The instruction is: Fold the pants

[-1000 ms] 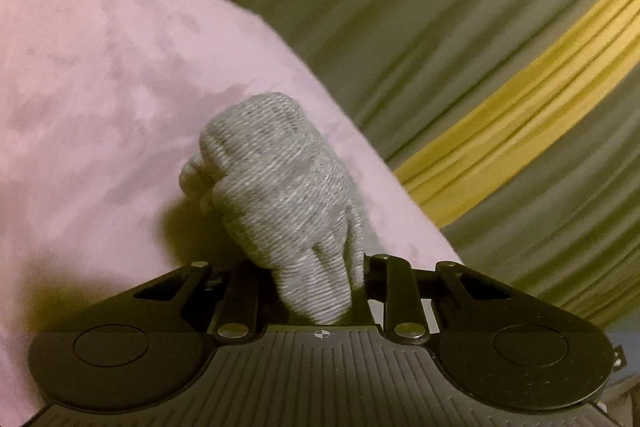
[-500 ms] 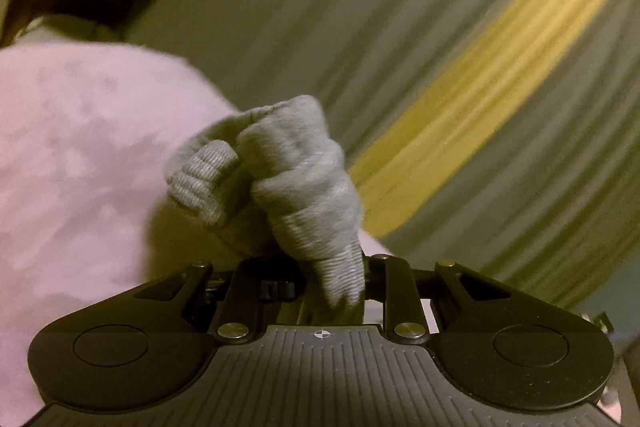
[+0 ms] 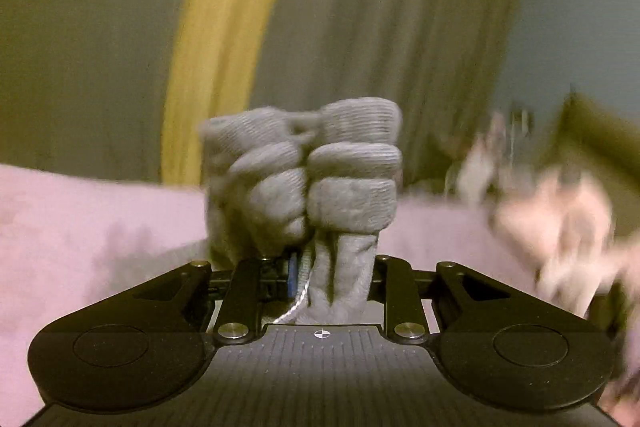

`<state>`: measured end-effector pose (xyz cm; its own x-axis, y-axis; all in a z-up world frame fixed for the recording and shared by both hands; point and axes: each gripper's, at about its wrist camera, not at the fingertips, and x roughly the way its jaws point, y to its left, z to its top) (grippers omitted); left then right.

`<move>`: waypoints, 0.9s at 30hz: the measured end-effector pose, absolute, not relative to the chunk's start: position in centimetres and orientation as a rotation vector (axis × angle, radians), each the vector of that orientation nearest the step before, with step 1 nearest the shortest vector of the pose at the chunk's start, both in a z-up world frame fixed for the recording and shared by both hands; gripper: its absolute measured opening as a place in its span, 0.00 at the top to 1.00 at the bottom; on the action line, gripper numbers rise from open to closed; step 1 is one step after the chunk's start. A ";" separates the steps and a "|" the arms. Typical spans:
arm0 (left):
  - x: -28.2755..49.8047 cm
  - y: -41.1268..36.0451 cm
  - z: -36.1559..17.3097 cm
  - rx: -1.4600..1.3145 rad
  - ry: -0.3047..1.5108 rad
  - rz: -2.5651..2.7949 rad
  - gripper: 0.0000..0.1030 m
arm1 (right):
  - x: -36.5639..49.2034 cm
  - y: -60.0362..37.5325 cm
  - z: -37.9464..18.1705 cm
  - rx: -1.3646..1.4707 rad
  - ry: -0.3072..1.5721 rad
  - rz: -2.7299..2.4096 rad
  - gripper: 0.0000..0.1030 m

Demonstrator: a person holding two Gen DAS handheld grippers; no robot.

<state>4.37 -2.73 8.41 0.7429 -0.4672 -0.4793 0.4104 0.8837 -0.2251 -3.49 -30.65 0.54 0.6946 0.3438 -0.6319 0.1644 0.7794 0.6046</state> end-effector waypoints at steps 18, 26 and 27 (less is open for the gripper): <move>0.7 3.2 2.9 -0.226 0.865 -0.246 0.03 | -2.3 -32.0 -2.2 0.900 0.893 0.260 0.26; 3.0 11.1 -0.3 -0.774 0.911 -0.015 0.03 | 0.4 -30.1 -3.6 0.918 0.975 0.246 0.18; 3.3 10.8 -0.5 -0.774 0.914 -0.019 0.03 | 0.7 -29.7 -3.5 0.917 0.973 0.265 0.19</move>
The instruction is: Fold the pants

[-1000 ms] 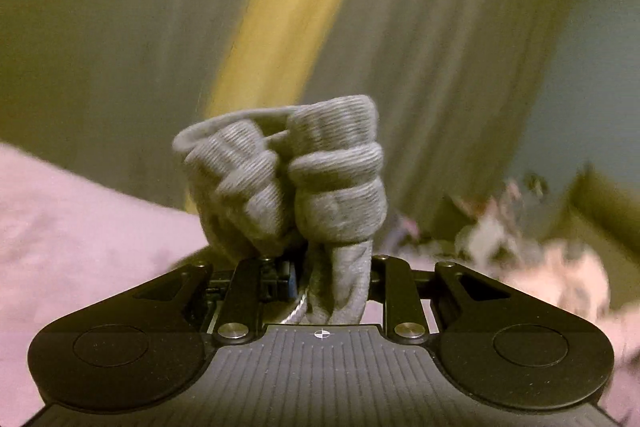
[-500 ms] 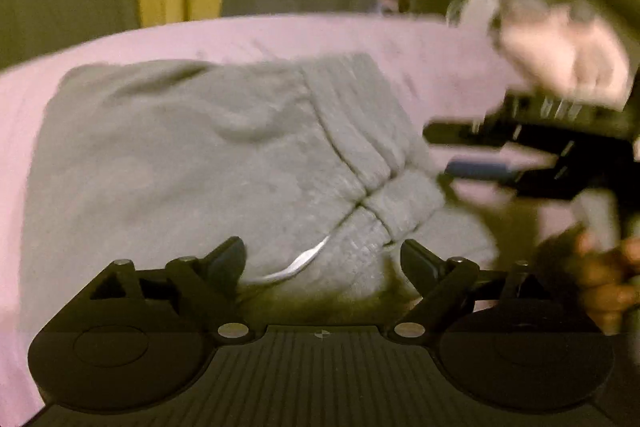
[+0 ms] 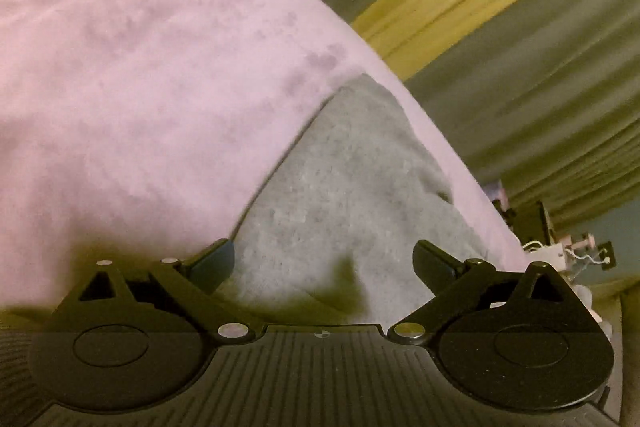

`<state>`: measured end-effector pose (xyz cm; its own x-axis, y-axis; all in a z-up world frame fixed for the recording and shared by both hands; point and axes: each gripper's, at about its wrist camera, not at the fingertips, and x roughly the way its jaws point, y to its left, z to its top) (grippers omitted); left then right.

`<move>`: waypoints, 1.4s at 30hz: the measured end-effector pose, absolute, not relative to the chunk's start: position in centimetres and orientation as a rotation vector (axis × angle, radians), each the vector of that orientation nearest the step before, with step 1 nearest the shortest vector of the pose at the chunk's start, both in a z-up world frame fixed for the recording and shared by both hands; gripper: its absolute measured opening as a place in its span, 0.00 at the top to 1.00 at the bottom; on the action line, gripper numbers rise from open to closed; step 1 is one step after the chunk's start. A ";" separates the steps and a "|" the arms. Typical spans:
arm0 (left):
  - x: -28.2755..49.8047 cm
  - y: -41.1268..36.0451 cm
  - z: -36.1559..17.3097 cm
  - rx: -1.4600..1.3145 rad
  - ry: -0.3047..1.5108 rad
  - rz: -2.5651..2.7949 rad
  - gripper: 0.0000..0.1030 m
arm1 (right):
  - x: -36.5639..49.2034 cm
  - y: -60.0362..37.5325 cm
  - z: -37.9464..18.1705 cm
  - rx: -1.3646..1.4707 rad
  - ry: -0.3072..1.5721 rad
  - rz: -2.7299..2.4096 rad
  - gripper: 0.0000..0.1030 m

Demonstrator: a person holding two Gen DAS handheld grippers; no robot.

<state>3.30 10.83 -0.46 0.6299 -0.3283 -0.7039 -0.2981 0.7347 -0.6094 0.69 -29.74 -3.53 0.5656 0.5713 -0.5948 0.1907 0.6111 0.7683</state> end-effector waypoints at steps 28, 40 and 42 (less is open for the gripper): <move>1.4 11.7 0.0 -0.840 0.937 -0.047 0.02 | -1.1 -30.7 -2.1 0.925 0.867 0.138 0.58; 1.7 11.4 -0.5 -0.838 0.971 -0.044 0.02 | -1.5 -30.7 -1.4 0.723 0.873 0.112 0.58; 1.8 11.4 -0.6 -0.843 0.978 -0.044 0.02 | -1.5 -30.6 -1.4 0.700 0.878 0.106 0.58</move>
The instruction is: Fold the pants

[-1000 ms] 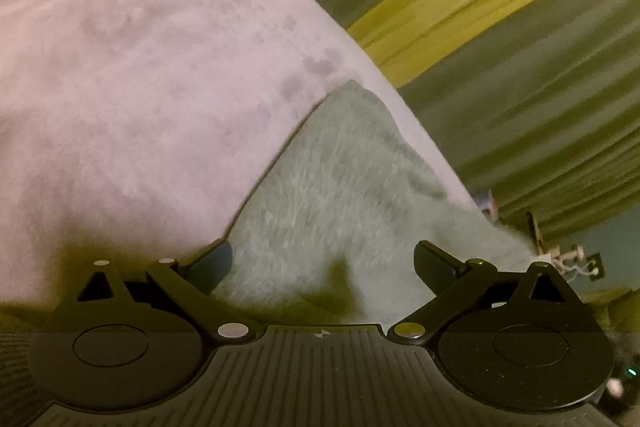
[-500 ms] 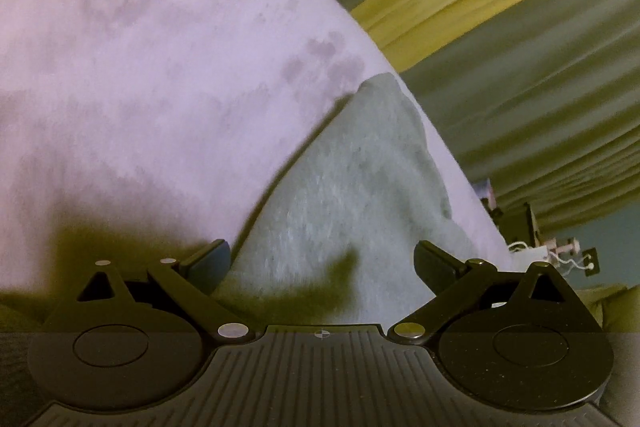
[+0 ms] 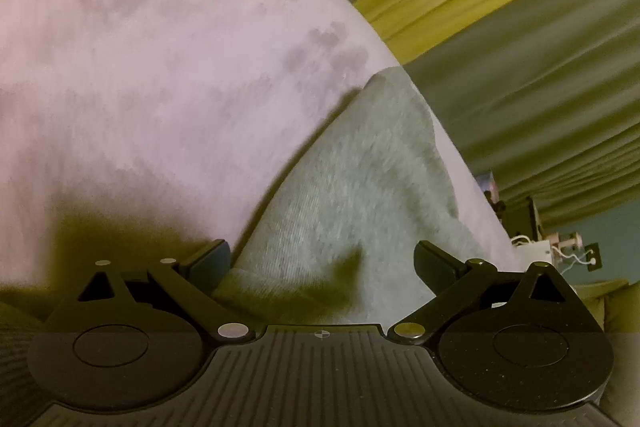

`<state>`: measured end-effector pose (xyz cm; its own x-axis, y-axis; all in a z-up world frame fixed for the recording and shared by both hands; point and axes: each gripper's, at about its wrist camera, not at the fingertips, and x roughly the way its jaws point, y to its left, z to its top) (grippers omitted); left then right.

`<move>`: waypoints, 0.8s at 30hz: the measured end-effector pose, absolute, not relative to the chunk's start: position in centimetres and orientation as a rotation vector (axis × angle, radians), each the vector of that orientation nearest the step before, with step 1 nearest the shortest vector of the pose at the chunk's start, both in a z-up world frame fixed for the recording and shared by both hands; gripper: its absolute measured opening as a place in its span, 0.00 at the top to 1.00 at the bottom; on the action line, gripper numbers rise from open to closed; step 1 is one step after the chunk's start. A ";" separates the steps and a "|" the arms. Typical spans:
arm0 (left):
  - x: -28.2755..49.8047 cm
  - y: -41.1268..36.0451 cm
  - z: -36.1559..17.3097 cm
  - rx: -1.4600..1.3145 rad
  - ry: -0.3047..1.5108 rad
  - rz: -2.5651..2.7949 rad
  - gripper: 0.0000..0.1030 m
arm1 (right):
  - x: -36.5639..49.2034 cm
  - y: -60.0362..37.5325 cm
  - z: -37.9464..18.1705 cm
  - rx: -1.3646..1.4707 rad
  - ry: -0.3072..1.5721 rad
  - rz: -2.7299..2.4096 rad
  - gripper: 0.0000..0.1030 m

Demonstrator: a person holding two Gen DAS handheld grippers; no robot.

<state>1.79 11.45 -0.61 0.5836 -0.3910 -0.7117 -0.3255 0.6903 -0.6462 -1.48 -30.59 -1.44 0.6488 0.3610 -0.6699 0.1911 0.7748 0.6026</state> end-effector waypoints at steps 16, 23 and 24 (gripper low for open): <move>2.1 11.5 -1.1 -0.853 1.012 -0.033 0.02 | -1.3 -31.2 -2.8 0.760 0.886 0.103 0.53; 2.2 11.5 -1.2 -0.858 1.022 -0.028 0.02 | -1.4 -31.2 -2.8 0.762 0.886 0.103 0.52; 2.2 11.5 -1.3 -0.859 1.024 -0.027 0.02 | -1.3 -31.2 -2.8 0.764 0.887 0.103 0.52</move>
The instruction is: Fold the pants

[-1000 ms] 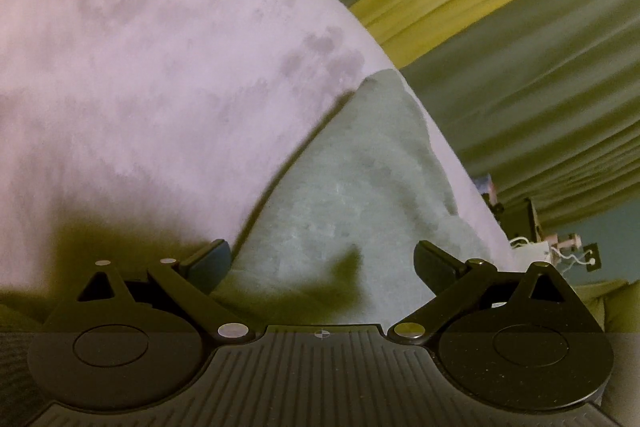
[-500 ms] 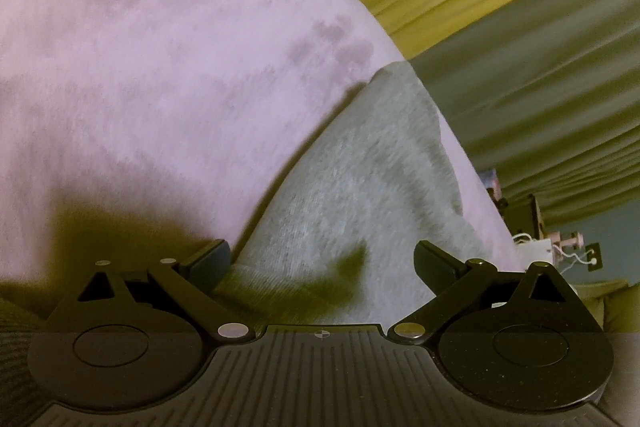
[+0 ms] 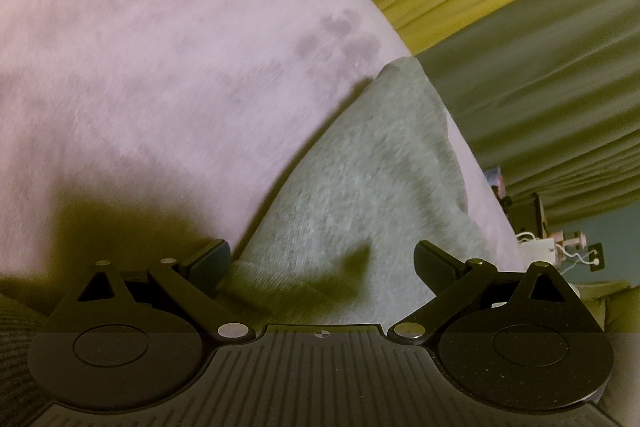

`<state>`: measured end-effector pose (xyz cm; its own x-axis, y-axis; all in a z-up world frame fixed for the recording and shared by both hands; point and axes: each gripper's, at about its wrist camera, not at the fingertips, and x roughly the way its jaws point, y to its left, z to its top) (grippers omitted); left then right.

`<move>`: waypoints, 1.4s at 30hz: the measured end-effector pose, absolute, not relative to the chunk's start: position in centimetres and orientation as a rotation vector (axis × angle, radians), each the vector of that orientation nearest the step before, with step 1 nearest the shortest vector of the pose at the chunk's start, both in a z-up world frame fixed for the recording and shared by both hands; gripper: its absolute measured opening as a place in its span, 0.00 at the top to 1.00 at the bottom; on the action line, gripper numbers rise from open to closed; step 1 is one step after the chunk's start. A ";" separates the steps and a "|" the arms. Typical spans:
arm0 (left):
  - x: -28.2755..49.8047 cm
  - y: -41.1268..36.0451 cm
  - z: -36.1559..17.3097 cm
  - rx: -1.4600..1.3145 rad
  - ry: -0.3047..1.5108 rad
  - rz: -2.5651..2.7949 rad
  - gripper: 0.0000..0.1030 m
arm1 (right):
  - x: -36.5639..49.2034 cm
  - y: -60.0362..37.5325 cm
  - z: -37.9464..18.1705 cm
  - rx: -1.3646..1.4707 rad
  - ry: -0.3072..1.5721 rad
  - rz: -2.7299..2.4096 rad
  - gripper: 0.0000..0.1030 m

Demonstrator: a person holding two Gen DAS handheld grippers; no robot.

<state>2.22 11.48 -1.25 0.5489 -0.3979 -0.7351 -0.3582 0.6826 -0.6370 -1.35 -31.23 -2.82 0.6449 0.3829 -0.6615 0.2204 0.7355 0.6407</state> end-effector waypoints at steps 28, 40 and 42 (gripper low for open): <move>2.5 11.4 -1.9 -0.867 1.059 -0.014 0.02 | -1.7 -30.9 -0.7 0.832 0.806 0.159 0.62; 2.9 11.2 -2.1 -0.866 1.074 -0.030 0.02 | -1.6 -33.1 -2.1 0.715 0.888 0.032 0.28; 3.0 11.1 -2.0 -0.861 1.066 -0.041 0.02 | -1.4 -33.4 -1.4 0.701 0.867 0.034 0.20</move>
<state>3.02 11.13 -1.99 0.5149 -0.4209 -0.7468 -0.3617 0.6832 -0.6344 -1.40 -33.44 -1.39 0.6607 0.3014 -0.6875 0.2460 0.7783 0.5777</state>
